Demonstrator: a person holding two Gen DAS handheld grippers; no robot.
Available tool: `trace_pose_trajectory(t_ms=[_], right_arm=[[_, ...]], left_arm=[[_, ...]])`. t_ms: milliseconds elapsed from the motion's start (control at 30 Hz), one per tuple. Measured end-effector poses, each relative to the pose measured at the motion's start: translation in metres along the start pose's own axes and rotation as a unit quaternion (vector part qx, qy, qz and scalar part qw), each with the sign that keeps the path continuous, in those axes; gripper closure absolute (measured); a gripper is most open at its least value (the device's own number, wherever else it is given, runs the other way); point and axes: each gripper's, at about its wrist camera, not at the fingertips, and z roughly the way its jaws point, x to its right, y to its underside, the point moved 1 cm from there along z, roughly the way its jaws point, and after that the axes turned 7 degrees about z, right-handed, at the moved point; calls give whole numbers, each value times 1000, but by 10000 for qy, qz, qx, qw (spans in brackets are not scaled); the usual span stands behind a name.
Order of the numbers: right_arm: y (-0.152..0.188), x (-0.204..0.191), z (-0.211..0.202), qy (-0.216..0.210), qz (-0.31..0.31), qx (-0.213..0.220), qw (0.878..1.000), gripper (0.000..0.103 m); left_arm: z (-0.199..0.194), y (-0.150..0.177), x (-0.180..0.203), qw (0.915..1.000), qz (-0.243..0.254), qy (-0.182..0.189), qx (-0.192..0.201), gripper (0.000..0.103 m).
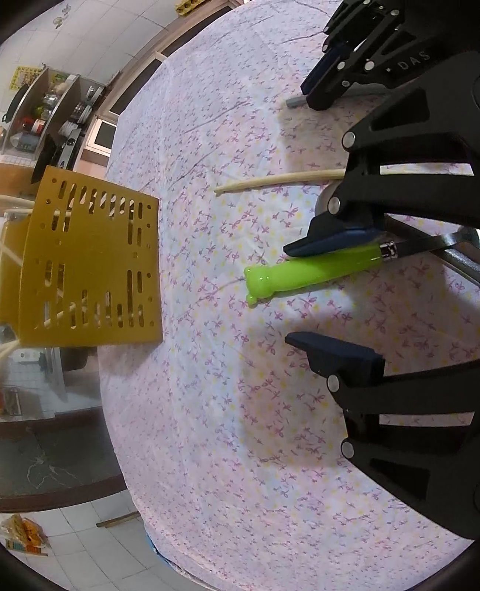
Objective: Organize utensils
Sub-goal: 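Close the left tool on the green frog-handled fork while the right tool grasps the blue-handled spoon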
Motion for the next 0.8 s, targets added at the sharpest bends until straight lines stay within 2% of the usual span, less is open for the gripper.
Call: trace_pose_trajectory(t_ms=[100, 267, 533, 800], right_arm=[[1, 0, -1, 2, 49, -14, 10000, 90], [1, 1, -1, -30, 85, 13, 10000, 91], [-1, 1, 0, -54, 22, 43, 10000, 96], [-7, -3, -18, -318, 63, 397, 9987, 96]], left_arm=[[3, -3, 2, 10000, 26, -67, -43, 65], [6, -8, 7, 9999, 43, -71, -81, 85], [2, -6, 3, 10000, -14, -63, -7, 86], [-42, -7, -9, 9982, -75, -223, 553, 86]])
